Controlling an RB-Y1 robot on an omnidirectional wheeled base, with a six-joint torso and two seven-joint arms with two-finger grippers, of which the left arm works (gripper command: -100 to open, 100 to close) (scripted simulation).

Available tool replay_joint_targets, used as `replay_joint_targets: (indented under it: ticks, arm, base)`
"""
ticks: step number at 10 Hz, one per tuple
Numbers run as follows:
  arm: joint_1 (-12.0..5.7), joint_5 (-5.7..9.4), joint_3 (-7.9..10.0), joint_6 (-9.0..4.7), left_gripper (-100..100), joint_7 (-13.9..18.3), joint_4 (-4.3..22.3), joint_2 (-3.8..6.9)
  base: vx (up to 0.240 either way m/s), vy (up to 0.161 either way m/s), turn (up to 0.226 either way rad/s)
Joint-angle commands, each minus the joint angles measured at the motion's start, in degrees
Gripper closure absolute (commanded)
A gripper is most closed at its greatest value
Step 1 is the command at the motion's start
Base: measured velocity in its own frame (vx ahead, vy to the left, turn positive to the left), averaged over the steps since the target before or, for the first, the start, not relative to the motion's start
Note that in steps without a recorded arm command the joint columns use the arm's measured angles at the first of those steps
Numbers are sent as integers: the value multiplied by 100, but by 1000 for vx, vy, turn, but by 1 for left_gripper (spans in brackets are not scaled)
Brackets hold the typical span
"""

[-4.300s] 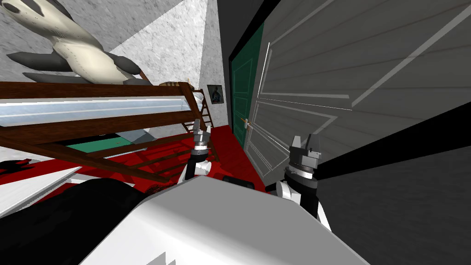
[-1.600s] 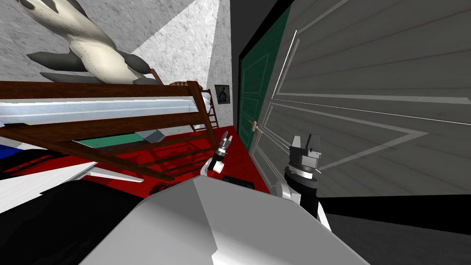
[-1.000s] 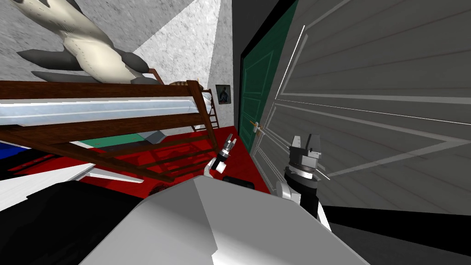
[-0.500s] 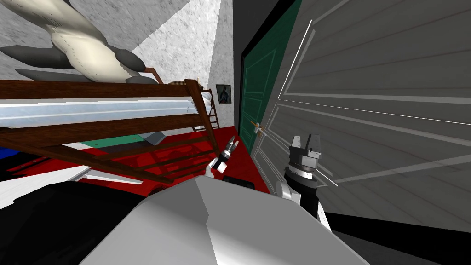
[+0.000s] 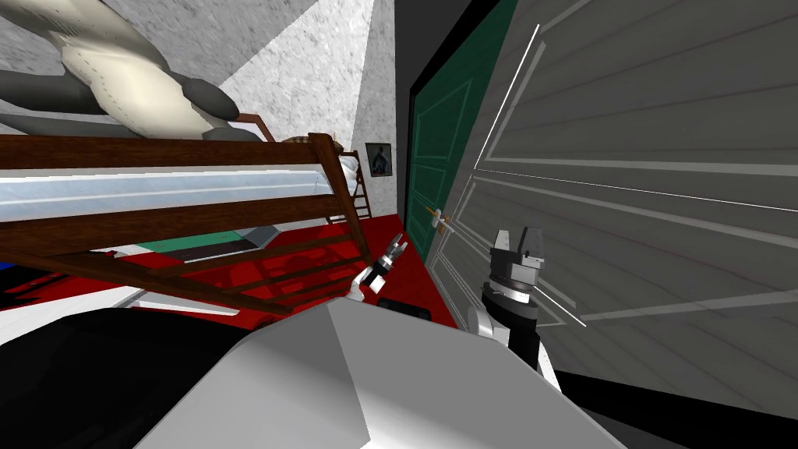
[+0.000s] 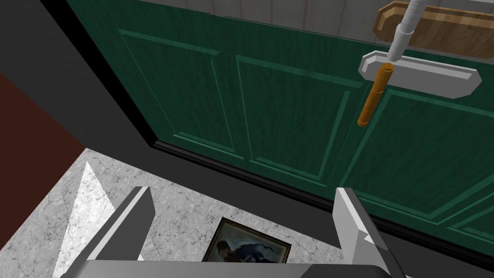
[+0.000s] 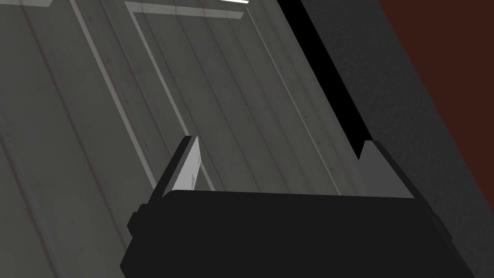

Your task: Push the door open

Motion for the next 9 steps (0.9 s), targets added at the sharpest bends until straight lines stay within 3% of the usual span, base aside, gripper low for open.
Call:
replay_joint_targets:
  ticks: [1, 9]
  arm:
    - [-102, -27, -79, -47, -100, 89, 190, 35]
    - [-625, -137, -431, -233, -100, 533, 1064, 254]
  base:
    - [40, 19, -11]
    - [59, 18, -15]
